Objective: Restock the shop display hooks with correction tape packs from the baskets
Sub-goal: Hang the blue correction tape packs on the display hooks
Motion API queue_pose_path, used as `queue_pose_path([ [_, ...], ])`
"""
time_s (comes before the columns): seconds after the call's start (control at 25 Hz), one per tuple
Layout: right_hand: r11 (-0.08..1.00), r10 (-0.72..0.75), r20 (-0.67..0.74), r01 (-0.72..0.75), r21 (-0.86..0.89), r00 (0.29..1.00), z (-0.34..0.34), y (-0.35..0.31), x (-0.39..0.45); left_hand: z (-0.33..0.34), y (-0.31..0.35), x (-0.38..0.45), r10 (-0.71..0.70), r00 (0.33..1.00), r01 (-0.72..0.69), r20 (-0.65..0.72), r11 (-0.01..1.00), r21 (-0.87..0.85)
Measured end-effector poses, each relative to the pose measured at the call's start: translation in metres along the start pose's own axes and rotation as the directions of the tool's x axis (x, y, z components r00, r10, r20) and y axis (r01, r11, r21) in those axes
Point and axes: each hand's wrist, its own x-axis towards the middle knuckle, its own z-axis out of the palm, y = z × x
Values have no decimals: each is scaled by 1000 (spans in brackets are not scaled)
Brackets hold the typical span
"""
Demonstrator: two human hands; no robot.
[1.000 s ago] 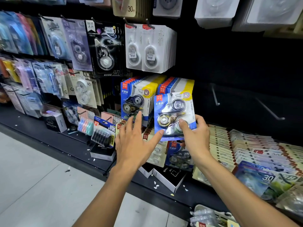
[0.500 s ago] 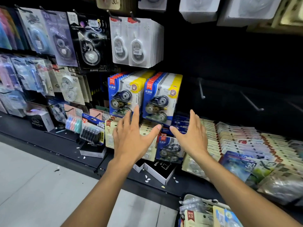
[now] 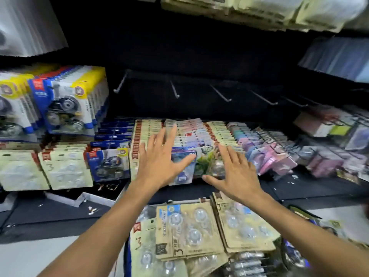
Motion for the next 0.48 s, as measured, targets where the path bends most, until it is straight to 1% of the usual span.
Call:
queue_pose_path([
  [0.12,994,113,36,-112,-15,993,4,72,-29,48,72,0,115,992,-112,58,993,-49],
  [0.24,969,247,70,-247,-10,966,20,141,-61,105,137,-3,228,964,-221,140,973,-68],
  [0.36,915,400,119,-403,-3,909,51,209,-99,161,203,-7,312,919,-288,243,949,-129],
  [0.48,828,533,216,-557,66,818,98,267,-143,212,260,-21,391,867,-356,310,920,-164],
])
